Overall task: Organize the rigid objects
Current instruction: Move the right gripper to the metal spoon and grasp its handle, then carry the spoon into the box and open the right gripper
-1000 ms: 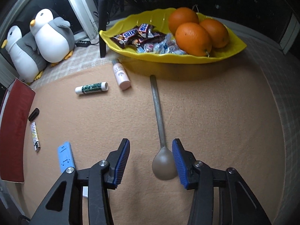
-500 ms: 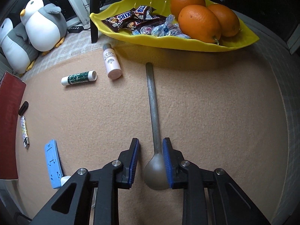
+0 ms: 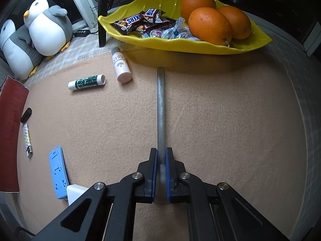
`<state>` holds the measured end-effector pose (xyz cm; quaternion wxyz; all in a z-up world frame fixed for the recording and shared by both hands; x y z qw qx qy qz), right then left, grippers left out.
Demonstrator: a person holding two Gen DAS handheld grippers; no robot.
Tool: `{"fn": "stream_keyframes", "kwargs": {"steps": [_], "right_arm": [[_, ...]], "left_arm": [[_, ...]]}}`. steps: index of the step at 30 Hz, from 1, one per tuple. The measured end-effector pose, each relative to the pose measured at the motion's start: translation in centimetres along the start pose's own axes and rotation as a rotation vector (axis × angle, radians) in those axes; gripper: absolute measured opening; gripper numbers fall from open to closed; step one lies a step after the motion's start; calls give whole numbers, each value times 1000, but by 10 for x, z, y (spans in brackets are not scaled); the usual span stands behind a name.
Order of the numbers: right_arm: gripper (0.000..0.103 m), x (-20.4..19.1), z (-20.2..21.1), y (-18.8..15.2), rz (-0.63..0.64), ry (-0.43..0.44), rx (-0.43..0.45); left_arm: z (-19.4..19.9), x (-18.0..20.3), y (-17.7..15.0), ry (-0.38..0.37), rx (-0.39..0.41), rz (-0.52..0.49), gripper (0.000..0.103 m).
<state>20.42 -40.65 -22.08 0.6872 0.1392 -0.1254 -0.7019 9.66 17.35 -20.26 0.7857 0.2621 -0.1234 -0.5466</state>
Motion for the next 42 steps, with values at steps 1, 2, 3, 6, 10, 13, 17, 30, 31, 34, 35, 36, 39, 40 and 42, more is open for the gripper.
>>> {"fn": "stream_keyframes", "kwargs": {"steps": [1, 2, 3, 6, 10, 13, 17, 30, 31, 34, 35, 36, 39, 40, 42], "right_arm": [[7, 0, 1, 1, 2, 1, 4], [7, -2, 5, 1, 2, 4, 11], [7, -4, 8, 2, 2, 5, 18], [7, -13, 20, 2, 14, 16, 38], [7, -40, 42, 2, 63, 41, 75], [7, -67, 58, 5, 104, 67, 107], [7, -116, 82, 13, 176, 121, 156], [7, -289, 129, 21, 355, 364, 233], [7, -302, 130, 20, 368, 376, 236], [7, -338, 135, 16, 407, 413, 237], [7, -351, 136, 14, 417, 427, 235], [7, -361, 138, 13, 424, 438, 233], [7, -393, 136, 9, 444, 469, 221], [7, -402, 134, 7, 446, 477, 215], [7, -418, 128, 3, 444, 494, 193]], "left_arm": [[0, 0, 0, 0, 0, 0, 20], [-1, 0, 0, -1, -1, 0, 20], [-1, 0, 0, -2, 0, 1, 20], [-2, -1, -1, -9, 0, 5, 20], [-3, -2, -1, -18, 3, 10, 20], [-2, -3, -2, -28, 6, 15, 20], [-2, -3, -3, -42, 13, 20, 20], [-2, -5, -3, -85, 32, 36, 17], [-2, -5, -3, -88, 34, 35, 17], [-2, -5, -4, -94, 41, 34, 17], [-2, -5, -4, -95, 43, 35, 17], [-2, -5, -4, -97, 44, 36, 17], [-2, -5, -4, -100, 47, 37, 17], [-2, -5, -4, -102, 48, 37, 17], [-2, -5, -4, -105, 50, 39, 17]]}}
Point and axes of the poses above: each gripper's, at about its wrist camera, not at the fingertips, and z roughly against the way its jaws point, x to its right, y to its top, the point moved 7 cm from there along -z, roughly the way its jaws point, and after that the axes turned 4 degrees about x, right-handed, at the moved point
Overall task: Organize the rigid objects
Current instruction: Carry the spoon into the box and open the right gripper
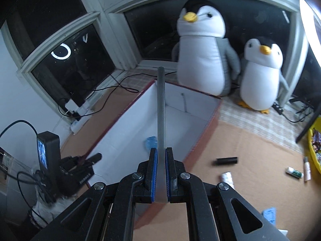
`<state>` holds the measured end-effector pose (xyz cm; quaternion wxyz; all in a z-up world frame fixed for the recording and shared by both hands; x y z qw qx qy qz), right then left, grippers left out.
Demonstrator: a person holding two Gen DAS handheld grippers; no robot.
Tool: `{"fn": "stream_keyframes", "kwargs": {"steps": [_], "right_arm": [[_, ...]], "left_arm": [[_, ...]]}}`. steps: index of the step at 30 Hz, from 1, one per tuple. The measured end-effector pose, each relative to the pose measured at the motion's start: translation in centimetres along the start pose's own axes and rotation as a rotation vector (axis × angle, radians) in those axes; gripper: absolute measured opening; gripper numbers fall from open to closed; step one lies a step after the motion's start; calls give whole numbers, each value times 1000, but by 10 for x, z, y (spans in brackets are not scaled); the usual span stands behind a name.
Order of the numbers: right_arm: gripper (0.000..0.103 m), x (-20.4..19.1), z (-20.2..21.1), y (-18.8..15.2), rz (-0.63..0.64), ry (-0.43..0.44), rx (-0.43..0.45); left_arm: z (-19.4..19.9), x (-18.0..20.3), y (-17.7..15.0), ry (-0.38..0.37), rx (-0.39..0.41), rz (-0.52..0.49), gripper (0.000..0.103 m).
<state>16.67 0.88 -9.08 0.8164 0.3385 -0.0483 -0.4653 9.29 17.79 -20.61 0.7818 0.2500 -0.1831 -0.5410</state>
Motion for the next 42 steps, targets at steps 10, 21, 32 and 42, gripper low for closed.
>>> {"fn": "stream_keyframes", "kwargs": {"steps": [10, 21, 32, 42], "right_arm": [[7, -26, -60, -11, -29, 1, -94], [7, -21, -94, -22, -41, -33, -157], [34, -26, -97, -25, 1, -28, -154], [48, -27, -70, -18, 6, 7, -94]], "left_arm": [[0, 0, 0, -11, 6, 4, 16], [0, 0, -1, -12, 6, 6, 16], [0, 2, 0, -10, 3, 9, 16], [0, 2, 0, -1, -4, 3, 16]]}}
Point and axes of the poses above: each gripper's, at about its wrist camera, not at the fingertips, and z roughly against the way its jaws point, x to its right, y to its top, the point moved 7 cm from there along -z, roughly the way its jaws point, and after that the axes turned 4 degrees about x, right-handed, at the moved point
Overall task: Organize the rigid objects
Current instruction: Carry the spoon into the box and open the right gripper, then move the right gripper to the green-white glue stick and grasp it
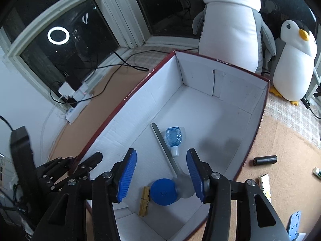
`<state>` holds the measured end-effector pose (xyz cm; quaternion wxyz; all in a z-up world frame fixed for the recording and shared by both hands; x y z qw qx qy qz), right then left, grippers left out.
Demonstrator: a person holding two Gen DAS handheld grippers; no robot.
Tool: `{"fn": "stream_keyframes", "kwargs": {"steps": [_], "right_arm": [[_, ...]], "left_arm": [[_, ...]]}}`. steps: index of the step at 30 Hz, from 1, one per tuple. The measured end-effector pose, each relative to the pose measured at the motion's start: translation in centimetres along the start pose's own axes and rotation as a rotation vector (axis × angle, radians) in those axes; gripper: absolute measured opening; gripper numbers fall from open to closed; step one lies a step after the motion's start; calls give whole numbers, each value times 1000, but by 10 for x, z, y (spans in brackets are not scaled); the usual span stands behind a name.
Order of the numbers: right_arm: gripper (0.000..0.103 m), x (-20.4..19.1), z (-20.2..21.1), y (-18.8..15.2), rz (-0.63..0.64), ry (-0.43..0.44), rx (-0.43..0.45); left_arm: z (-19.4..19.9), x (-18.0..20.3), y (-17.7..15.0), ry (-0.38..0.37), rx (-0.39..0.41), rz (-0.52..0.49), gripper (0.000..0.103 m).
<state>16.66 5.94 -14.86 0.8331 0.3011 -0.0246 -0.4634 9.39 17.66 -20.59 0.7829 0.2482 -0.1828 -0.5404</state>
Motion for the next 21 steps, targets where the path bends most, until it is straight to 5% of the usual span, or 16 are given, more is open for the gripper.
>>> {"fn": "stream_keyframes", "kwargs": {"steps": [9, 21], "right_arm": [[49, 39, 43, -9, -45, -26, 59], [54, 149, 97, -37, -150, -151, 100]], "left_arm": [[-2, 1, 1, 15, -14, -3, 17], [-5, 4, 2, 42, -34, -16, 18]]}}
Point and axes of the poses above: each gripper's, at about its wrist camera, not at the fingertips, and z roughly against the way its jaws point, x to its right, y to its top, the point moved 7 cm from there along -z, roughly the way its jaws point, and after that the axes turned 4 degrees about x, right-handed, at the moved point
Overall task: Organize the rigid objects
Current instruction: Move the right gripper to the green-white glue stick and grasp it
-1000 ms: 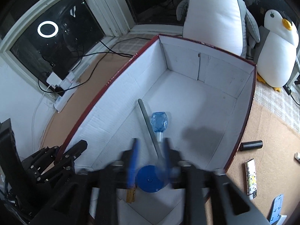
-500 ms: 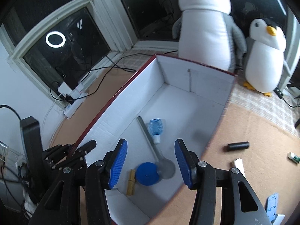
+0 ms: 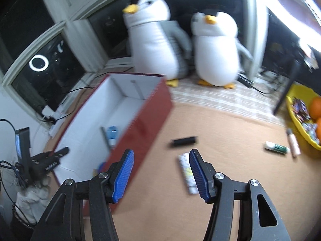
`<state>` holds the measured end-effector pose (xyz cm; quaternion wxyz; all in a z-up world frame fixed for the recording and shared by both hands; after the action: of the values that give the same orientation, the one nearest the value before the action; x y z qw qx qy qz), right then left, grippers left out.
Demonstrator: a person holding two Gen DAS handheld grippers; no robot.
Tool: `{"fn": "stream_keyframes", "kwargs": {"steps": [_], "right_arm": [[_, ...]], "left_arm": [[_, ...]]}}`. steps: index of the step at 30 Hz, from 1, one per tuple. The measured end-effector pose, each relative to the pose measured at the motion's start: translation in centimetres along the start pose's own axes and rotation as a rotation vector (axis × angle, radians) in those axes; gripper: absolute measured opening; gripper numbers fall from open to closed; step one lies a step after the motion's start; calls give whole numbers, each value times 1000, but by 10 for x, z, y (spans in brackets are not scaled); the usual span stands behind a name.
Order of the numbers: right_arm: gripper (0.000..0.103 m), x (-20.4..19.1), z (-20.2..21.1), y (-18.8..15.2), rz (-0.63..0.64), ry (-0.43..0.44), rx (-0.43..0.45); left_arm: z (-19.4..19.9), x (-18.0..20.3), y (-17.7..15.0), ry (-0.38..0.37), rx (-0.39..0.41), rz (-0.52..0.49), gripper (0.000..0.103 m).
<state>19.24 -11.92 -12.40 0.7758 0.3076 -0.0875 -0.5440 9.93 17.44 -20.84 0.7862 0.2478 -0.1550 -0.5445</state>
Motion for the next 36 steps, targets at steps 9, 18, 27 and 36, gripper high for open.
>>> {"fn": "stream_keyframes", "kwargs": {"steps": [9, 18, 27, 36], "right_arm": [[54, 104, 17, -11, -38, -120, -18], [54, 158, 4, -8, -11, -162, -55], [54, 168, -34, -8, 167, -191, -147], [53, 185, -57, -9, 334, -239, -256]], "left_arm": [[0, 0, -1, 21, -17, -1, 21], [-1, 3, -1, 54, -31, -7, 28], [-2, 3, -1, 91, -38, -6, 28], [-7, 4, -2, 113, -49, 3, 28]]}}
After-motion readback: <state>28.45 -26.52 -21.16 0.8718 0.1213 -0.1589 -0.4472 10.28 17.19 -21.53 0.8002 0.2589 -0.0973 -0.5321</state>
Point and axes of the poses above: each gripper's, at about its wrist camera, not at the fingertips, and z roughly against the way its jaws point, x to its right, y to its top, the point moved 7 cm from there along -z, roughly the way its jaws point, and after that the axes turned 4 degrees about x, right-handed, at the moved point
